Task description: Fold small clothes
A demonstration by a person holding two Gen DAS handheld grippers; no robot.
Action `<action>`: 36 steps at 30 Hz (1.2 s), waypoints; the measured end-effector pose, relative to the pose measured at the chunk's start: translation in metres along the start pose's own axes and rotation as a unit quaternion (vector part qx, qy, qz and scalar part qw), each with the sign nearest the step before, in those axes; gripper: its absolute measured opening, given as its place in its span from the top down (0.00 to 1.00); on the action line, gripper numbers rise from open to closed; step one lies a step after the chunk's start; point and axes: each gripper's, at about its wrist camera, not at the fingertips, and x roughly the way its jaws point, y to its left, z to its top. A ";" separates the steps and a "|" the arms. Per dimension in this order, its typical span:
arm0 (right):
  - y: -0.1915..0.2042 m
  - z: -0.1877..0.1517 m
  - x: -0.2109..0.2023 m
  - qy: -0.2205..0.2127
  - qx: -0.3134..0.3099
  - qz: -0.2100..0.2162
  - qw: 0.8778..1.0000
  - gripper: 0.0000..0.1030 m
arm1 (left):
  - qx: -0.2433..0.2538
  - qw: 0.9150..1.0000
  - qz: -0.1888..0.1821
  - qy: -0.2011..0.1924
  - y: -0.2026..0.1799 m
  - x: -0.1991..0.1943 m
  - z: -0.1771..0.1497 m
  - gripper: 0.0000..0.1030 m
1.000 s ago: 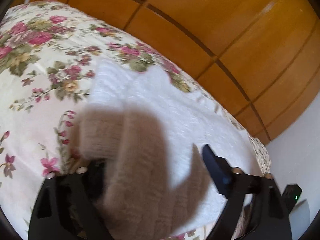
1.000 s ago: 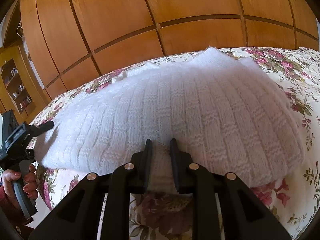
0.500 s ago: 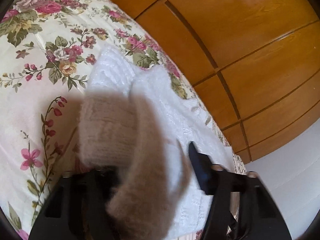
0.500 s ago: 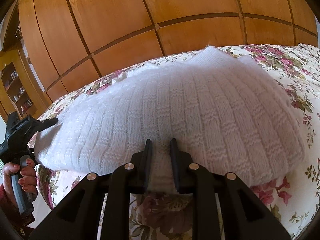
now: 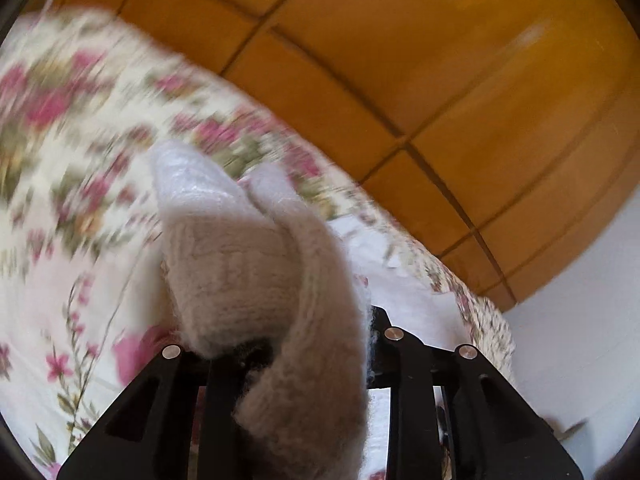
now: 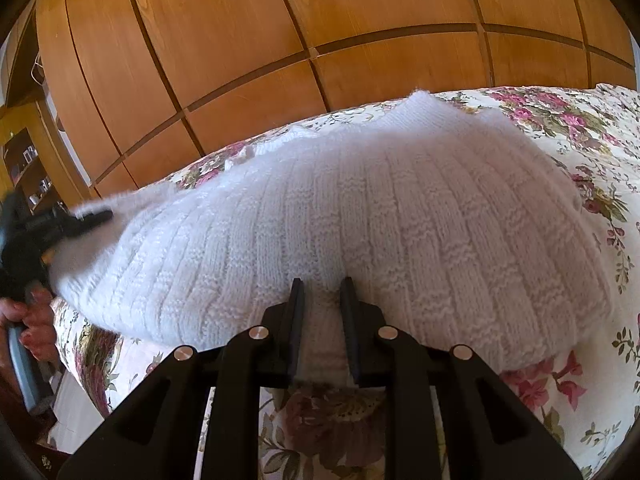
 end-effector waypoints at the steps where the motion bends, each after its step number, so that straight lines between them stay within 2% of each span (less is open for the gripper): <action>1: 0.000 0.000 0.000 -0.001 0.001 0.000 1.000 0.82 | 0.017 1.000 -0.003 -0.003 -0.010 -0.001 0.002 0.75; 4: 0.000 0.000 0.000 -0.002 0.001 0.000 1.000 0.82 | 0.054 0.998 -0.014 -0.008 -0.036 -0.002 0.006 0.75; 11: -0.003 0.002 -0.001 0.003 0.007 0.009 1.000 0.82 | 0.099 0.994 -0.043 -0.004 -0.083 0.009 0.004 0.75; 12: -0.001 0.003 -0.003 0.008 0.001 0.009 1.000 0.79 | 0.104 0.994 -0.045 -0.003 -0.089 0.011 0.004 0.75; 14: 0.001 0.009 -0.007 0.015 -0.014 0.022 1.000 0.63 | 0.118 0.992 -0.047 0.000 -0.101 0.015 0.003 0.75; 15: 0.001 0.013 -0.013 0.012 -0.022 0.032 0.999 0.50 | 0.128 0.991 -0.048 0.001 -0.108 0.017 0.002 0.75; 16: 0.001 0.017 -0.020 0.003 -0.032 0.032 0.999 0.45 | 0.134 0.990 -0.049 0.002 -0.111 0.018 0.001 0.75; 19: -0.007 0.023 -0.038 -0.005 -0.047 0.010 0.999 0.45 | 0.161 0.986 -0.051 0.005 -0.124 0.027 -0.001 0.75; 21: -0.018 0.022 -0.047 -0.009 -0.034 -0.009 0.999 0.45 | 0.183 0.982 -0.050 0.012 -0.135 0.034 -0.007 0.75; 24: -0.040 0.019 -0.056 -0.009 0.001 -0.069 0.998 0.38 | 0.207 0.977 -0.054 0.022 -0.150 0.043 -0.017 0.75; 26: -0.055 0.015 -0.057 -0.009 0.022 -0.122 0.992 0.37 | 0.219 0.974 -0.057 0.027 -0.158 0.046 -0.023 0.75; 28: -0.068 0.012 -0.051 0.007 0.039 -0.157 0.987 0.31 | 0.240 0.969 -0.055 0.034 -0.165 0.051 -0.029 0.75; 30: -0.080 0.005 -0.045 0.013 0.057 -0.149 0.987 0.28 | 0.261 0.963 -0.054 0.038 -0.173 0.053 -0.037 0.75; 33: -0.073 0.000 -0.042 0.006 0.029 -0.156 0.987 0.24 | 0.281 0.957 -0.052 0.052 -0.180 0.063 -0.043 0.75; 36: -0.073 -0.001 -0.038 0.002 0.033 -0.153 0.988 0.22 | 0.299 0.951 -0.052 0.065 -0.188 0.076 -0.050 0.75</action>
